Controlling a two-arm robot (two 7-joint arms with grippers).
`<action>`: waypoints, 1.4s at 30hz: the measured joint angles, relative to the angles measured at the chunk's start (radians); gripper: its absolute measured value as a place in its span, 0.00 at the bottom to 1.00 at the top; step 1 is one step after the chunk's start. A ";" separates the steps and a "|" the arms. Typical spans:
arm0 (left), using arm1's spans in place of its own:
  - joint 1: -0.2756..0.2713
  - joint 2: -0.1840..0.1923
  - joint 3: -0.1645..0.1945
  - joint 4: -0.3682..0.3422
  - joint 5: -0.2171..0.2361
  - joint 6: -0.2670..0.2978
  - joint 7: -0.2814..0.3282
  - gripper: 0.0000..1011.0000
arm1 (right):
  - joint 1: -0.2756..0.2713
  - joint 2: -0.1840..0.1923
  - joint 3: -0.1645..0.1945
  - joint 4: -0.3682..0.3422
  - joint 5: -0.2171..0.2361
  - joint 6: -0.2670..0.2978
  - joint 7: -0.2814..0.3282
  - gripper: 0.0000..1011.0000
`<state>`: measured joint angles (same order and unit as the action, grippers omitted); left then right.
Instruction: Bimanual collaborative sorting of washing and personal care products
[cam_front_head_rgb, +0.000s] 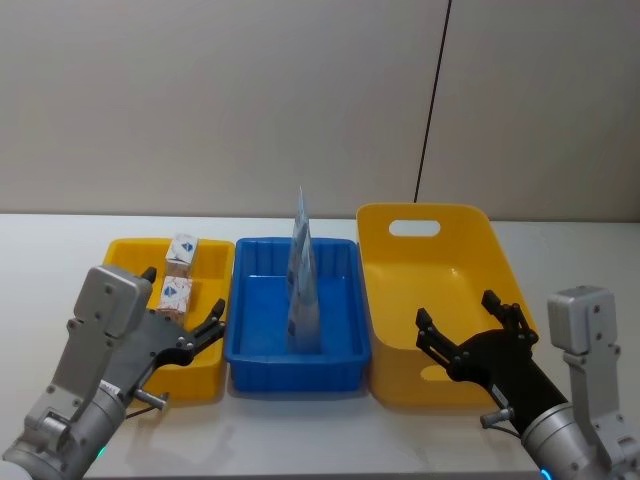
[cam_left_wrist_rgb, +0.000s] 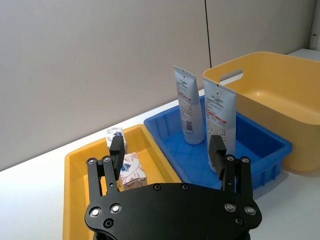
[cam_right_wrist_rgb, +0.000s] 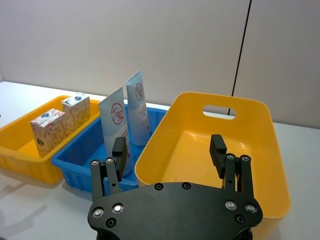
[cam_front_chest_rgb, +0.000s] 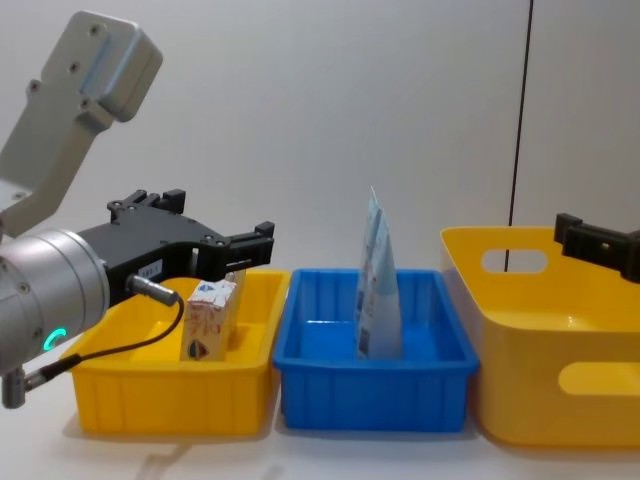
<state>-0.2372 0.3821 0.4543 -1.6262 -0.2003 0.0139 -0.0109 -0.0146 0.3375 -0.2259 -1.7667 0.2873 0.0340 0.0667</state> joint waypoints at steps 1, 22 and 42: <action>0.000 0.000 0.000 0.000 0.000 0.000 0.000 0.99 | 0.000 0.000 0.000 0.000 0.000 0.000 0.000 0.99; -0.002 -0.004 -0.002 -0.001 -0.005 0.057 -0.009 0.99 | 0.000 0.000 0.000 0.000 0.000 0.000 0.000 0.99; -0.058 -0.035 0.009 0.068 -0.003 0.222 -0.025 0.99 | 0.000 0.000 0.000 0.000 0.000 0.000 0.000 0.99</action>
<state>-0.2956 0.3472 0.4629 -1.5583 -0.2038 0.2361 -0.0354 -0.0146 0.3375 -0.2258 -1.7667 0.2874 0.0340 0.0668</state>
